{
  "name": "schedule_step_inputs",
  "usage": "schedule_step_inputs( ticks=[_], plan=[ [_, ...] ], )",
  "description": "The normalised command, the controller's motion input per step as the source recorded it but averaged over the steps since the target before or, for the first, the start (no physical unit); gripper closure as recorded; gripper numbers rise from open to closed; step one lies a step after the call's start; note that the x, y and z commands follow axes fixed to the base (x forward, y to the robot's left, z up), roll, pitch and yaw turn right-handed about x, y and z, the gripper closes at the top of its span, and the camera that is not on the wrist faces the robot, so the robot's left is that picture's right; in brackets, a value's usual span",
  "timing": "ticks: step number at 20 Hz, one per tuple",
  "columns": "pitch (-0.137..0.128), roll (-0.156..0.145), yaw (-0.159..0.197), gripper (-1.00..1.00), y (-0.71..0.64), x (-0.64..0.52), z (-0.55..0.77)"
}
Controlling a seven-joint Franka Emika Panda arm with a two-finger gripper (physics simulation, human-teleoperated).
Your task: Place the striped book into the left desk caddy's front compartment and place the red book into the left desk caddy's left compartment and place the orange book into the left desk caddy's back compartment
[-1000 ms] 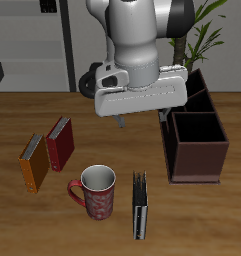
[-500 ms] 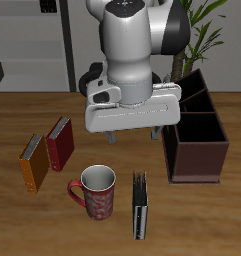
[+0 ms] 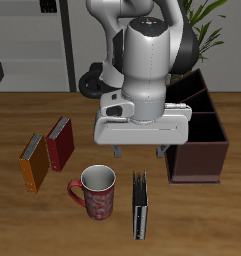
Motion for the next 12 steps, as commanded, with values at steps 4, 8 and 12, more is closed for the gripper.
schedule_step_inputs(
  ticks=[4,8,12],
  plan=[
    [0.028,0.007,-0.004,-1.00,0.06,0.21,-0.23],
    [0.018,-0.016,-0.005,-1.00,0.05,0.14,-0.18],
    [0.023,-0.001,0.000,-1.00,0.09,0.10,-0.22]
  ],
)
